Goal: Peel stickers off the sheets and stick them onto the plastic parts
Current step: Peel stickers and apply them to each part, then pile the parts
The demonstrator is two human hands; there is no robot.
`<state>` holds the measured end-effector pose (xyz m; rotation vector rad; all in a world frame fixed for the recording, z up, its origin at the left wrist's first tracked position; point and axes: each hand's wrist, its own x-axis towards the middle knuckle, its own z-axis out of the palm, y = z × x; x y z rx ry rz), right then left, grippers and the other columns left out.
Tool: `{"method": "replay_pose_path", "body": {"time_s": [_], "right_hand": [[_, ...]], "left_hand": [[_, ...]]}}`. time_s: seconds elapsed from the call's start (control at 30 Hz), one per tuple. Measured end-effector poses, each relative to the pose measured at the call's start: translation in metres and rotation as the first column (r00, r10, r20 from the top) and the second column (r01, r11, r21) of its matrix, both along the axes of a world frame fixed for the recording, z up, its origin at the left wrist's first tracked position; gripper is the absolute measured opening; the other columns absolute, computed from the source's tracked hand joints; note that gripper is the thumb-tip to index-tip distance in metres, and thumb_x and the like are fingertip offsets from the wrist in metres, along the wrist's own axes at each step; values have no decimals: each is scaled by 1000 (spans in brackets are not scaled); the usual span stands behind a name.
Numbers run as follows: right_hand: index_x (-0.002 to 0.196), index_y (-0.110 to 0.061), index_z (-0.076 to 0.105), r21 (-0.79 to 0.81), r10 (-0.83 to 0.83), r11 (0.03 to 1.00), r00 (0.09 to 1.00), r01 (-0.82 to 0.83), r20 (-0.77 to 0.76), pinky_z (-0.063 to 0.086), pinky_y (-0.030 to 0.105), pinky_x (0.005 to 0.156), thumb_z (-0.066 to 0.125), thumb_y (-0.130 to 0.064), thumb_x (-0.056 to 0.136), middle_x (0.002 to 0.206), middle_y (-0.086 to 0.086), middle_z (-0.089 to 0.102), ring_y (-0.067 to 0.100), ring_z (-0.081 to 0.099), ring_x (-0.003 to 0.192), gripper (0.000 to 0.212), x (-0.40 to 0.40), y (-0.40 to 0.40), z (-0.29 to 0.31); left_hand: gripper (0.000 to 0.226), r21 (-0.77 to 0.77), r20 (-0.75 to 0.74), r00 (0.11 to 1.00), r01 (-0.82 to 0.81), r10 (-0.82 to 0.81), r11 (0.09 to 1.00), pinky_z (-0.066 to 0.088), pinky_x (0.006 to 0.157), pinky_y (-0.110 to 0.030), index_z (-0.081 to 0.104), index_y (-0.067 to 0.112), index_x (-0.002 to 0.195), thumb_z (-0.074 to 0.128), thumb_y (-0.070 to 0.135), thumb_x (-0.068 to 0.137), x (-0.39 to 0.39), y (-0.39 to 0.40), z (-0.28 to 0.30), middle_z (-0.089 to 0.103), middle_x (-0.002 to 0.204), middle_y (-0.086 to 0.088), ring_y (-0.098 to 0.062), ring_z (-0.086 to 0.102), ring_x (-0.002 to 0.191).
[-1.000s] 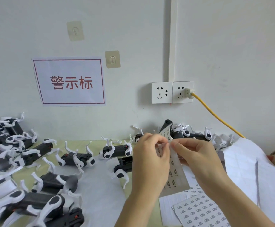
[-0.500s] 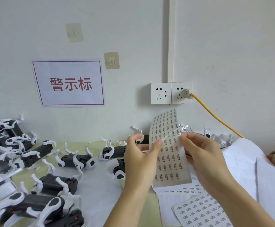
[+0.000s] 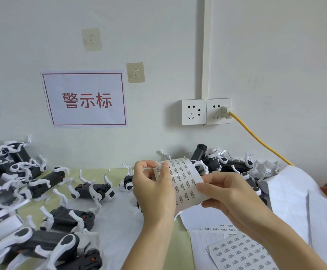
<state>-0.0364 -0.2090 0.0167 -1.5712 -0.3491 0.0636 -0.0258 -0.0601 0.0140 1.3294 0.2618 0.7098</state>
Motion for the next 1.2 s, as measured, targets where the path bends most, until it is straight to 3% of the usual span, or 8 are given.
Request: {"method": "replay_pose_path", "body": {"time_s": [0.1,0.2,0.3,0.43,0.63,0.8,1.0,1.2], "right_hand": [[75,-12,78,-3,-66,998,998,66,12,52,29,73,66,-10,92,90,13,77,22,72,83,21,0,0,0],[81,-12,79,40,-118,992,993,117,15,53,27,73,67,-13,92,90,12,77,21,74,82,17,2,-2,1],[86,-4,77,115,-174,978,985,175,-17,53,29,76,69,-15,90,91,15,77,26,75,83,15,4,-3,0],[92,-4,79,142,-207,967,977,212,-44,52,27,74,68,-15,91,92,15,77,24,75,85,15,5,-5,-1],[82,-3,79,93,-174,980,985,175,-22,54,23,71,64,-7,90,89,17,76,19,73,80,17,3,-5,1],[77,-15,79,-42,-223,973,972,226,72,51,21,68,62,-11,90,82,7,78,18,74,80,22,-1,-5,3],[76,-17,79,-181,-244,942,947,283,210,53,18,62,65,-11,91,76,1,77,14,71,73,22,-2,-8,5],[78,-16,79,-216,-222,937,947,273,232,50,13,60,67,-10,89,74,-1,77,8,71,69,17,-2,-12,8]], "left_hand": [[19,57,-6,1000,12,-11,998,50,68,-37,51,28,87,69,28,91,0,-3,0,60,94,-1,-21,59,80],[17,292,106,992,-103,75,951,39,84,-17,58,29,87,75,25,86,-7,-5,2,47,103,4,-18,47,99],[12,560,221,975,-145,21,816,36,84,-15,68,24,81,76,15,84,-11,-10,3,57,97,4,-15,50,100],[10,735,173,972,-18,-162,678,41,77,-18,73,20,83,72,11,87,-13,-17,1,63,85,9,-6,55,88],[13,745,143,964,46,-226,666,43,65,-14,74,15,81,68,8,89,-13,-17,-1,65,79,7,-6,59,73],[10,759,135,948,89,-289,645,42,64,-11,74,14,80,71,16,90,-12,-17,-2,67,78,7,-4,59,73],[16,656,56,941,217,-333,723,45,60,-10,76,18,74,72,10,87,-10,-15,-3,71,69,12,-3,65,66],[20,568,-43,914,355,-404,742,45,62,-9,76,20,73,71,7,87,-10,-12,0,73,70,10,-1,65,65]]}}
